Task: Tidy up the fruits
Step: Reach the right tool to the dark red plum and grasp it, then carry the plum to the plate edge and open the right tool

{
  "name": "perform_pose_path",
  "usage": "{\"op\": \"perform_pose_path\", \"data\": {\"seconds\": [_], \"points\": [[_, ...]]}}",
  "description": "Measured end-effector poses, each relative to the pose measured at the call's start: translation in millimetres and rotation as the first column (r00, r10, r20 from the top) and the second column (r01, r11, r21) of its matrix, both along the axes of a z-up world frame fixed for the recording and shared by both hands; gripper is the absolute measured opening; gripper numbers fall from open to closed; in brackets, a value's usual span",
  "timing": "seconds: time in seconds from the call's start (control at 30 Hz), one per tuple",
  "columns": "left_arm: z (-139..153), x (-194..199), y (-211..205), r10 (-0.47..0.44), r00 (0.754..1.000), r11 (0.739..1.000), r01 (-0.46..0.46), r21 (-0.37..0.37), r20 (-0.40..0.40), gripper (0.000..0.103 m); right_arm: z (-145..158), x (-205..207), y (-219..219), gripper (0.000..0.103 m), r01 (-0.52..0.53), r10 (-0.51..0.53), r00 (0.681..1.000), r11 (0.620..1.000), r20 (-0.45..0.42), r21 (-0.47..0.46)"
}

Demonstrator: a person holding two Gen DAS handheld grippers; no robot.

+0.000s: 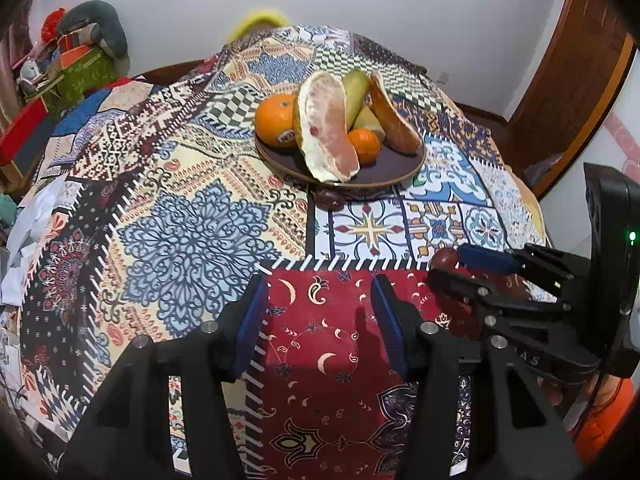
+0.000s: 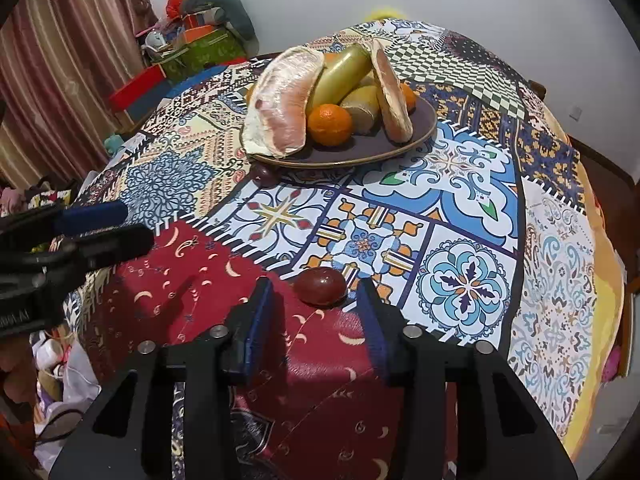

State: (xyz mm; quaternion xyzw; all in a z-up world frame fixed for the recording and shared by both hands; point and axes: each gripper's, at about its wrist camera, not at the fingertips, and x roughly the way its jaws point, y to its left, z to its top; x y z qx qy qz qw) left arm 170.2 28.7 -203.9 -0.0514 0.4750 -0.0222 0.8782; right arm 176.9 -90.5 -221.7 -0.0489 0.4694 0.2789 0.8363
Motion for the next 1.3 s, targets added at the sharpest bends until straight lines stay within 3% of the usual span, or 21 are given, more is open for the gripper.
{"op": "perform_pose_path", "data": {"seconds": [0.17,0.8,0.97,1.17,1.3], "points": [[-5.3,5.4,-2.5,-0.008,1.0,1.0,0.008,0.006,-0.012,0.053,-1.2,3.4,-0.4,0.026,0.0,0.0,1.0,1.0,0.0,0.011],[-30.1,70.4,-8.4,-0.028,0.998,0.999,0.029,0.034,-0.051,0.052,32.7,22.5,-30.9,0.026,0.056,-0.061,0.992,0.997,0.108,0.046],[-39.9,89.6,-9.1,-0.031,0.997,0.999,0.033,0.025,-0.072,0.041,27.1,31.8,-36.2,0.026,0.075,-0.079,0.992,0.996,0.095,0.046],[-44.9,101.3,-12.2,-0.049,0.996,0.998,0.051,0.03,-0.07,0.036,20.1,38.2,-38.6,0.026,0.08,-0.084,0.993,0.996,0.078,0.048],[-48.9,108.0,-9.5,-0.056,0.996,0.998,0.056,0.002,-0.065,0.025,17.6,40.7,-36.6,0.026,0.076,-0.079,0.994,0.996,0.073,0.049]]}}
